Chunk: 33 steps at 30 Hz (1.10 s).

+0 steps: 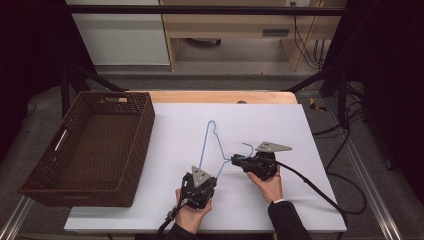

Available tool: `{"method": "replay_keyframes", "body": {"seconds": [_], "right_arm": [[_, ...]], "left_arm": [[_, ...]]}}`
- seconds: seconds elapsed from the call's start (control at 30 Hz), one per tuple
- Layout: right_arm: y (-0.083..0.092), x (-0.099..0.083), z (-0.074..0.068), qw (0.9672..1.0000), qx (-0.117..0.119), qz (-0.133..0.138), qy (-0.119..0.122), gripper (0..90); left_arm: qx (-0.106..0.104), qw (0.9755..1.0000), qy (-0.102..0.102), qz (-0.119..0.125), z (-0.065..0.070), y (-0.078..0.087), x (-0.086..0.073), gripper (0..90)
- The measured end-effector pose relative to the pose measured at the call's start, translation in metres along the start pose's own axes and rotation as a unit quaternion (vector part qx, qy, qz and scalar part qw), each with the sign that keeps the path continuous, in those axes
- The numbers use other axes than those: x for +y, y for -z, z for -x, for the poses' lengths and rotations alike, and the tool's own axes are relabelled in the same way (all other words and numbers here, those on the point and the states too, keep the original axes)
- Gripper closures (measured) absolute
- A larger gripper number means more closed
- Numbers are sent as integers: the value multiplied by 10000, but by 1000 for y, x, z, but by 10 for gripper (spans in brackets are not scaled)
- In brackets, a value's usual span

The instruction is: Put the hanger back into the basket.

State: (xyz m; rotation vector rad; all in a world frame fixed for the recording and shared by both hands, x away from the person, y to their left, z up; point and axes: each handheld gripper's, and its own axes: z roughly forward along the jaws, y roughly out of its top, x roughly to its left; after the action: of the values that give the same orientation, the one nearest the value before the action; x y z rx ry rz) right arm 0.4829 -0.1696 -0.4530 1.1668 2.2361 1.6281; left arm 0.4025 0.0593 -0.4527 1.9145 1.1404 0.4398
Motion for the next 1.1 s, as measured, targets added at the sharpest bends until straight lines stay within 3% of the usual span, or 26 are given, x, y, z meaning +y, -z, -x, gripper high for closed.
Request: {"method": "replay_keyframes", "body": {"seconds": [0.17, 0.2, 0.23, 0.27, 0.3, 0.33, 0.37, 0.4, 0.57, 0.8, 1.0, 1.1], "right_arm": [[0, 0, 0, 10000, 67, 25, -64, 798], [0, 0, 0, 9999, 126, 41, -61, 806], [0, 0, 0, 9999, 126, 41, -61, 806], [0, 0, -1, 9998, 152, 55, -69, 808], [0, 0, -1, 9998, 152, 55, -69, 808], [0, 0, -1, 9998, 158, 54, -65, 810], [0, 0, -1, 9998, 158, 54, -65, 810], [1, 1, -1, 9998, 163, 49, -52, 812], [2, 1, -1, 9998, 184, 70, -50, 816], [3, 2, -2, 9998, 178, 85, -72, 819], [3, 2, -2, 9998, 159, 97, -46, 822], [4, 2, -2, 9998, 143, 115, -30, 823]], "left_arm": [[-34, 10000, -51, 13, -2, 0, 1, 858], [-44, 9999, -152, -37, -3, -1, 5, 778], [-44, 9999, -152, -37, -3, -1, 5, 770], [-22, 9996, -291, -30, -2, -1, 9, 753], [-22, 9996, -291, -30, -2, -1, 9, 734], [42, 9986, -520, -123, -2, -2, 17, 691], [42, 9986, -520, -123, -2, -2, 17, 671], [81, 9965, -791, -245, -1, -5, 24, 641], [87, 9931, -1062, -486, -1, -14, 31, 557], [103, 9916, -1045, -759, -2, -28, 32, 640], [156, 9923, -991, -724, 4, -30, 32, 835], [245, 9925, -980, -689, 6, -31, 31, 849]]}}
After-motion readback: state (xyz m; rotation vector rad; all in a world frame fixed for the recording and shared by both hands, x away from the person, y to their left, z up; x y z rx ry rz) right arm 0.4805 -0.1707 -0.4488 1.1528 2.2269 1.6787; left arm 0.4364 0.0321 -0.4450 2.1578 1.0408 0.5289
